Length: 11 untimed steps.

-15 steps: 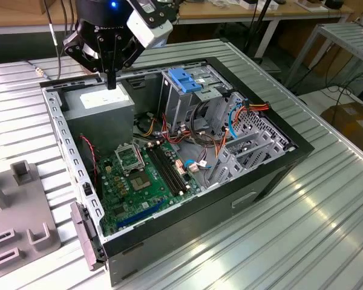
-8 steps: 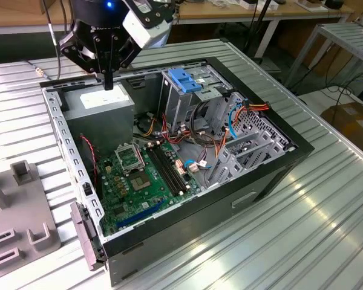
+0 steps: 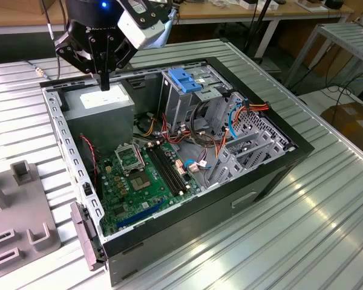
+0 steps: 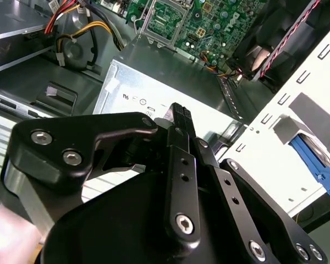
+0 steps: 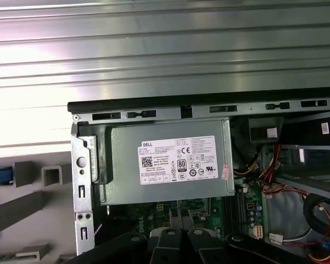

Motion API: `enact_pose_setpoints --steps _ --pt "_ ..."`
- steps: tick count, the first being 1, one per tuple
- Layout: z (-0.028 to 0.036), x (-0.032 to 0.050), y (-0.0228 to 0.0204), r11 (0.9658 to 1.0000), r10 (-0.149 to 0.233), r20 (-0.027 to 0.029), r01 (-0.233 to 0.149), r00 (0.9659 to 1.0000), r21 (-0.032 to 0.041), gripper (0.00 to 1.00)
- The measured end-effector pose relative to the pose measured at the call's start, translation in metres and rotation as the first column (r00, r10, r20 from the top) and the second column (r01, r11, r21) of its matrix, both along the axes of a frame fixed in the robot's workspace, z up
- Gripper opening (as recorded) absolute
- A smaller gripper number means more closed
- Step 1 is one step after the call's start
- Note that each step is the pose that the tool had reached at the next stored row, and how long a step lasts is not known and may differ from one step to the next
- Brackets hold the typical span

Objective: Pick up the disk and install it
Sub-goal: 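Reach for the disk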

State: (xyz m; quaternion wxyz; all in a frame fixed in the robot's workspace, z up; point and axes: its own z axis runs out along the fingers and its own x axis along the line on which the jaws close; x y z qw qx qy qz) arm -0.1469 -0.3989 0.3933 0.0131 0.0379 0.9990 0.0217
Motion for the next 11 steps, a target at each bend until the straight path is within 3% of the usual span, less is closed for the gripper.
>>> enact_pose_setpoints --steps 11 --pt "0.0 -0.0048 0.0 1.0 0.0 -0.0001 0.0 1.0 0.0 0.1"
